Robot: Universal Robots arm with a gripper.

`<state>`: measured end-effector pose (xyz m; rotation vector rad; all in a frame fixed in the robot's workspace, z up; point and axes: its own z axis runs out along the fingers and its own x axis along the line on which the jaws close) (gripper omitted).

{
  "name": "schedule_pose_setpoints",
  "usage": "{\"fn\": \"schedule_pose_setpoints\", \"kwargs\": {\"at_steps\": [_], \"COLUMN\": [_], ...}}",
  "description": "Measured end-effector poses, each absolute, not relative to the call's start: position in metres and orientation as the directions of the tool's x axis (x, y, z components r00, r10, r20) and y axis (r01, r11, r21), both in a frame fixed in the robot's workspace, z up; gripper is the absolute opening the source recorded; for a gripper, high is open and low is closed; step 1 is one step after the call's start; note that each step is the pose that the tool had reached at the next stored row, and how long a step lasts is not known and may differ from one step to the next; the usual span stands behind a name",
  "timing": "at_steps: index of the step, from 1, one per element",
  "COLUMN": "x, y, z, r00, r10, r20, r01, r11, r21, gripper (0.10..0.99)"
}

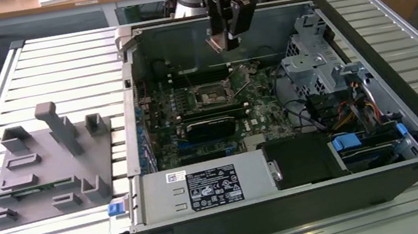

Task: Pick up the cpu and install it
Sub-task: 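Place the cpu into insertion slot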

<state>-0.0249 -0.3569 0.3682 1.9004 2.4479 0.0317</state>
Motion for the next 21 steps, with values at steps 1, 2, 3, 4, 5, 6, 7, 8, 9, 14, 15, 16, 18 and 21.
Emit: {"fn": "schedule_pose_setpoints", "kwargs": {"at_steps": [1, 2, 3, 4, 5, 6, 7, 8, 9, 14, 15, 16, 18, 21], "x": [-0.0249, -0.0249, -0.0249, -0.0248, -0.0248, -0.0248, -0.0249, -0.0249, -0.0249, -0.0254, -0.0255, -0.0257, -0.026, -0.0266], "y": [-0.3569, -0.3569, -0.3569, -0.3569, -0.3568, -0.3568, -0.3569, -0.3569, -0.3569, -0.3569, -0.3569, -0.3569, -0.3569, -0.3568], "z": [0.3679, 0.3676, 0.3673, 0.3669, 0.3665, 0.366, 0.3657, 0.3653, 0.365, 0.3634, 0.3632, 0.3629, 0.3625, 0.362], "r00": [-0.231, -0.218, -0.203, -0.189, -0.175, -0.159, -0.142, -0.125, -0.108, -0.029, -0.014, 0.0, 0.03, 0.071], "r10": [0.973, 0.976, 0.979, 0.982, 0.984, 0.987, 0.99, 0.992, 0.994, 0.999, 1.0, 1.0, 0.999, 0.997], "r20": [-0.021, -0.021, -0.021, -0.021, -0.021, -0.021, -0.021, -0.021, -0.021, -0.021, -0.021, -0.021, -0.021, -0.021], "r01": [0.972, 0.975, 0.978, 0.981, 0.984, 0.986, 0.989, 0.991, 0.993, 0.999, 0.999, 0.999, 0.999, 0.997], "r11": [0.232, 0.219, 0.204, 0.19, 0.175, 0.16, 0.143, 0.126, 0.108, 0.03, 0.015, 0.001, -0.029, -0.07], "r21": [0.042, 0.042, 0.042, 0.042, 0.042, 0.042, 0.042, 0.042, 0.042, 0.042, 0.042, 0.042, 0.042, 0.042], "gripper": [0.525, 0.525, 0.525, 0.525, 0.525, 0.525, 0.525, 0.525, 0.525, 0.525, 0.525, 0.525, 0.525, 0.525]}}
